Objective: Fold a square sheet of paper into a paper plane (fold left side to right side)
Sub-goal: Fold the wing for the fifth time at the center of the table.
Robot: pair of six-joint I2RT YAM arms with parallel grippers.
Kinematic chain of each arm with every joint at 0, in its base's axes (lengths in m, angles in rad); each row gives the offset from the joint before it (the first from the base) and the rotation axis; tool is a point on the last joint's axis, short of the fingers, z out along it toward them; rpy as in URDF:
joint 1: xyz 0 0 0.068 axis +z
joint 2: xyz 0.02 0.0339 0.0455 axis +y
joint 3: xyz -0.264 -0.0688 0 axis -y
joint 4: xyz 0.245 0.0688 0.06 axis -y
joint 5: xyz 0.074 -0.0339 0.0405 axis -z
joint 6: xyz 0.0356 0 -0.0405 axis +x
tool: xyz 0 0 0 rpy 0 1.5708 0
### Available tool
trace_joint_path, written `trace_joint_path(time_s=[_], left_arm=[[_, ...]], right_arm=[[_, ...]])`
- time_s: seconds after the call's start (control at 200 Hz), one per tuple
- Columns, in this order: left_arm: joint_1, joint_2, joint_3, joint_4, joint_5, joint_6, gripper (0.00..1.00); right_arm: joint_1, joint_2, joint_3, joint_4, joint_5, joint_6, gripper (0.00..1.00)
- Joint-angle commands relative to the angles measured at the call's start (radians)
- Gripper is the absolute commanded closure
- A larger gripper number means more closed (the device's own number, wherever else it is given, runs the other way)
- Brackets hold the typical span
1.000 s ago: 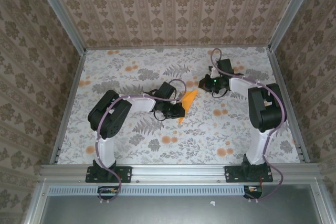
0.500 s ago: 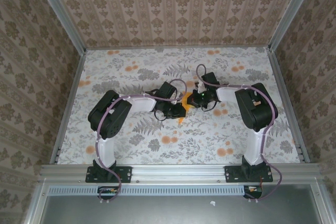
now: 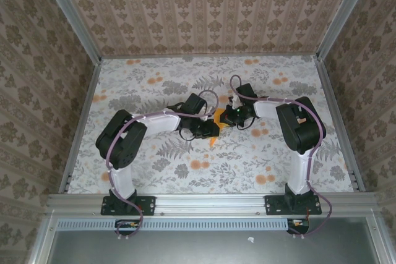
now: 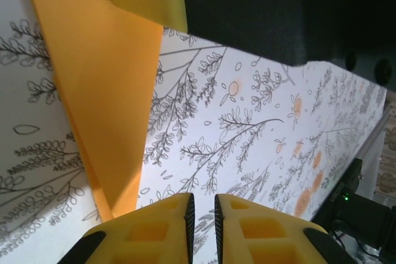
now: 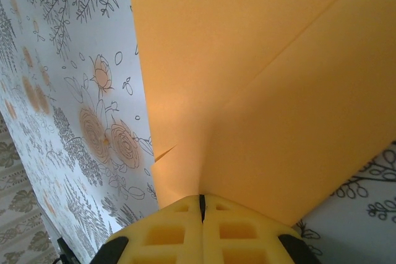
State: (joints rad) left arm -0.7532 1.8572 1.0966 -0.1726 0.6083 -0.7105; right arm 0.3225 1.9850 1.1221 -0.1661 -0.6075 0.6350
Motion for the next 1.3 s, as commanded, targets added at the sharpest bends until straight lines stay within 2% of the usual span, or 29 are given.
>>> trace_joint_path(time_s=[0.0, 0.5, 0.535, 0.905, 1.135, 1.295], left_arm=[[-0.008, -0.008, -0.028, -0.02, 0.069, -0.02, 0.81], [-0.011, 0.035, -0.066, -0.014, 0.042, -0.018, 0.82], [-0.01, 0.037, -0.069, -0.008, 0.01, -0.019, 0.82], [-0.01, 0.002, -0.084, 0.064, 0.028, -0.047, 0.82], [-0.012, -0.124, -0.093, -0.097, -0.063, 0.013, 0.77], [-0.025, -0.116, -0.081, -0.166, -0.091, 0.038, 0.76]], right_arm=[[-0.001, 0.049, 0.003, -0.084, 0.075, -0.022, 1.0], [-0.001, 0.047, 0.008, -0.111, 0.089, -0.035, 1.0], [0.0, 0.046, 0.01, -0.112, 0.089, -0.037, 1.0], [0.0, 0.047, 0.013, -0.128, 0.098, -0.044, 1.0], [-0.001, 0.048, 0.013, -0.134, 0.102, -0.049, 1.0], [-0.001, 0.047, 0.013, -0.137, 0.105, -0.05, 1.0]])
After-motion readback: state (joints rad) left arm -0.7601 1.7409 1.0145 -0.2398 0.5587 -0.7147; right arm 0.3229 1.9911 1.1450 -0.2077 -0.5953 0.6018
